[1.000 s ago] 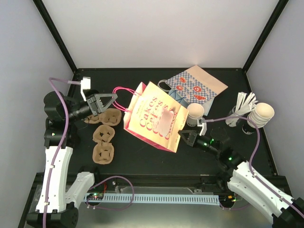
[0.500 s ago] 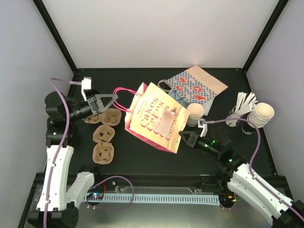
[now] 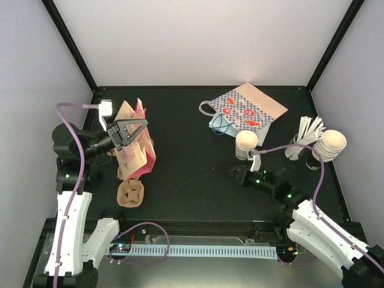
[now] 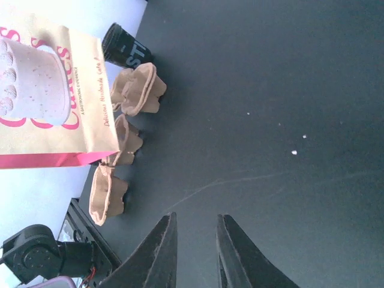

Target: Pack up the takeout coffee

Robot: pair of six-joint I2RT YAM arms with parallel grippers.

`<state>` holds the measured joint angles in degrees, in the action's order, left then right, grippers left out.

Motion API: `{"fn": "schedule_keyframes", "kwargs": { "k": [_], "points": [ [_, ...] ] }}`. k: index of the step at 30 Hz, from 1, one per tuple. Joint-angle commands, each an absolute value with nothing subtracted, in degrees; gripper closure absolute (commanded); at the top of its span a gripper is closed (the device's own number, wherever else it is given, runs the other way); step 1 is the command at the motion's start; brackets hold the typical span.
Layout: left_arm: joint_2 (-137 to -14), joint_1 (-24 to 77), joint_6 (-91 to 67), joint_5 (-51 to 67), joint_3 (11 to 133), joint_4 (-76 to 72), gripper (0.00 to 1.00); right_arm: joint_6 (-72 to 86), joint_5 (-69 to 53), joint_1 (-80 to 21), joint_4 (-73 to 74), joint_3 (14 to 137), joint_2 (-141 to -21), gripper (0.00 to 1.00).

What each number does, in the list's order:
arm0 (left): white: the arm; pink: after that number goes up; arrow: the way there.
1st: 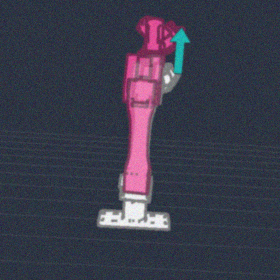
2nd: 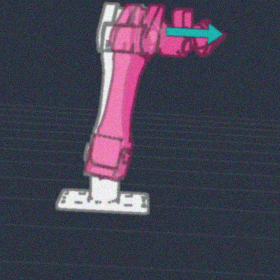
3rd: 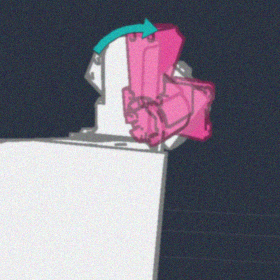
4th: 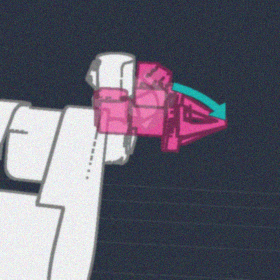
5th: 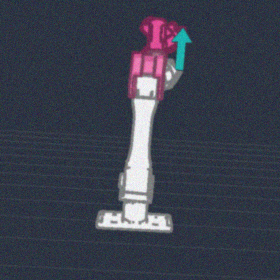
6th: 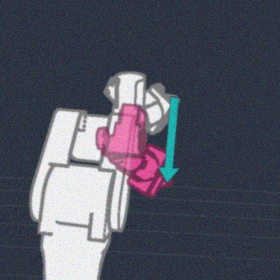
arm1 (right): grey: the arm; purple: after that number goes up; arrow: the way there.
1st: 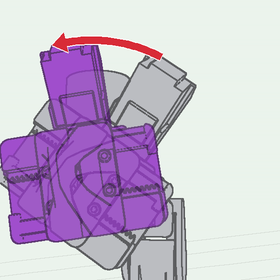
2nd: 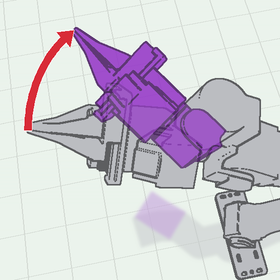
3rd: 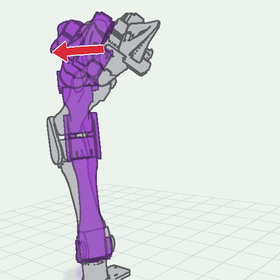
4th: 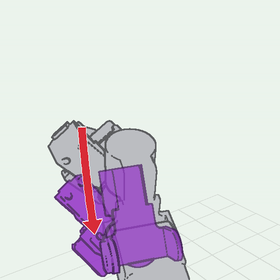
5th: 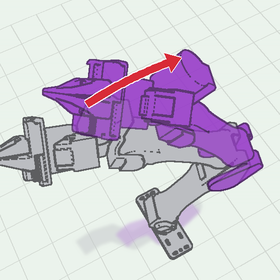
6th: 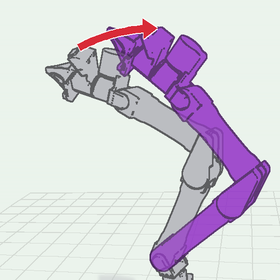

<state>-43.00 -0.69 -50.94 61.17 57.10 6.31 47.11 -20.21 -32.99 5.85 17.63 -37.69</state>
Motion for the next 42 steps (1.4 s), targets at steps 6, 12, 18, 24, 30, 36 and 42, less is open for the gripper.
{"fn": "schedule_keyframes", "kwargs": {
  "k": [6, 12, 18, 24, 30, 36, 42],
  "points": [
    [-42.1, 1.0, -45.2, 58.6, 61.3, 9.4, 0.97, 39.9, -19.7, -32.7, 13.3, 26.0, -38.3, 0.73],
    [-43.1, 4.2, -45.1, 57.7, 61.7, 9.4, 0.96, 35.3, -19.5, -32.7, 19.2, 32.7, -39.7, 0.71],
    [-44.7, 12.6, -42.7, 52.4, 61.3, 11.3, 0.96, 31.7, -18.2, -32.7, 22.6, 37.3, -40.5, 0.70],
    [-46.5, 18.8, -39.3, 47.3, 61.4, 14.2, 0.96, 30.1, -18.3, -32.7, 23.5, 39.7, -41.9, 0.69],
    [-48.5, 22.7, -38.6, 45.8, 61.4, 14.6, 0.95, 28.4, -19.3, -32.7, 24.2, 42.2, -44.0, 0.69],
    [-49.9, 25.0, -38.8, 45.8, 61.5, 13.9, 0.95, 27.3, -19.6, -32.7, 24.4, 43.3, -45.4, 0.69],
    [-50.7, 26.3, -39.4, 45.4, 61.4, 13.1, 0.94, 27.1, -20.0, -32.7, 23.9, 43.4, -46.7, 0.68]
  ]
}}
